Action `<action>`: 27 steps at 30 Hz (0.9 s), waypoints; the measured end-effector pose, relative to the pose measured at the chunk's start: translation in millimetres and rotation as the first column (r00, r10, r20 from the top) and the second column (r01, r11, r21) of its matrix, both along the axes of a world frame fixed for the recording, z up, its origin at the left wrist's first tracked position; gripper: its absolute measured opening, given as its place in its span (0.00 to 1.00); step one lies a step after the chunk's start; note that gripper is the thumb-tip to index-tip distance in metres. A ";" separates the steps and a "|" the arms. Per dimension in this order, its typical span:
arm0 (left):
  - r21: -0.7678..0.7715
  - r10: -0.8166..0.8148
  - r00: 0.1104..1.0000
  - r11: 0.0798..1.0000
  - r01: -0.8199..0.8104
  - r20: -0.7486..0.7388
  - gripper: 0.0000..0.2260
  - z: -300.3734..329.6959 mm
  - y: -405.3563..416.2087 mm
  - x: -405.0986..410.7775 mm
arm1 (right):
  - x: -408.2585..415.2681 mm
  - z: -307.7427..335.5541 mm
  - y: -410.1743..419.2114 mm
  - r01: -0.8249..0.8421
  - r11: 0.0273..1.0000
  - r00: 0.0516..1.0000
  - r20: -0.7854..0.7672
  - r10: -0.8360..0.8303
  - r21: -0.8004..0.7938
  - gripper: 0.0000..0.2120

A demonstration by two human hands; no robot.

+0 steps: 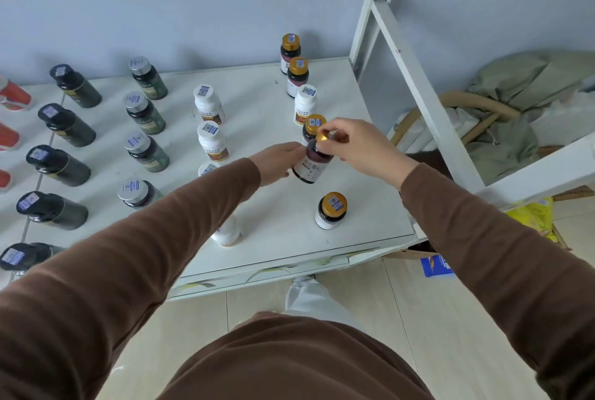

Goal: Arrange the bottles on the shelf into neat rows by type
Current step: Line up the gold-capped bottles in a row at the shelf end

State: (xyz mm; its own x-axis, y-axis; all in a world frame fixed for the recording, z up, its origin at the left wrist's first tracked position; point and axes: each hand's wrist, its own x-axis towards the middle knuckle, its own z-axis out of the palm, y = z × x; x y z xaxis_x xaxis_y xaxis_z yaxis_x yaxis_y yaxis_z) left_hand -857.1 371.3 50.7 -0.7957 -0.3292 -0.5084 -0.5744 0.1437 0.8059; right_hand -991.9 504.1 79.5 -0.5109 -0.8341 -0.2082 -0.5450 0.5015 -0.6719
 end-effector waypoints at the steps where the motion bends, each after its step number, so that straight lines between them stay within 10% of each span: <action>1: 0.186 0.099 0.995 0.978 -0.097 -0.002 0.16 4.4 -0.6 -0.4 | -1.7 4.9 -1.1 0.057 0.998 0.994 0.095 -0.055 -0.019 0.17; 6: 0.652 0.134 0.988 0.743 -0.148 0.071 0.26 15.0 -7.1 0.8 | 3.1 17.5 -11.5 0.259 0.963 0.925 0.306 -0.226 -0.072 0.25; 12: 0.685 0.207 0.977 0.705 -0.182 0.046 0.24 17.7 -8.7 0.4 | 8.0 23.2 -12.5 0.281 0.957 0.915 0.322 -0.243 -0.076 0.26; 20: 0.168 -0.027 0.976 0.984 0.065 -0.216 0.11 -0.4 -1.2 6.8 | 9.6 15.8 3.3 -0.088 0.994 0.973 -0.220 0.073 -0.059 0.20; 27: -0.353 -0.171 0.985 0.920 0.170 0.029 0.18 -12.2 -5.8 7.8 | 17.5 -15.1 5.4 -0.238 0.968 0.881 -0.401 0.251 0.081 0.19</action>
State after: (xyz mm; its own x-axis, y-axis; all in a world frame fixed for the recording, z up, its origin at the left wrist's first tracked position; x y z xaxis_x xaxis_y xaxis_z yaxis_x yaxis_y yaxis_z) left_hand -849.3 365.5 38.5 -0.8568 -0.3460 -0.3824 -0.5141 0.5143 0.6865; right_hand -974.4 509.5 64.4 -0.3366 -0.9402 -0.0533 -0.8740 0.3329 -0.3539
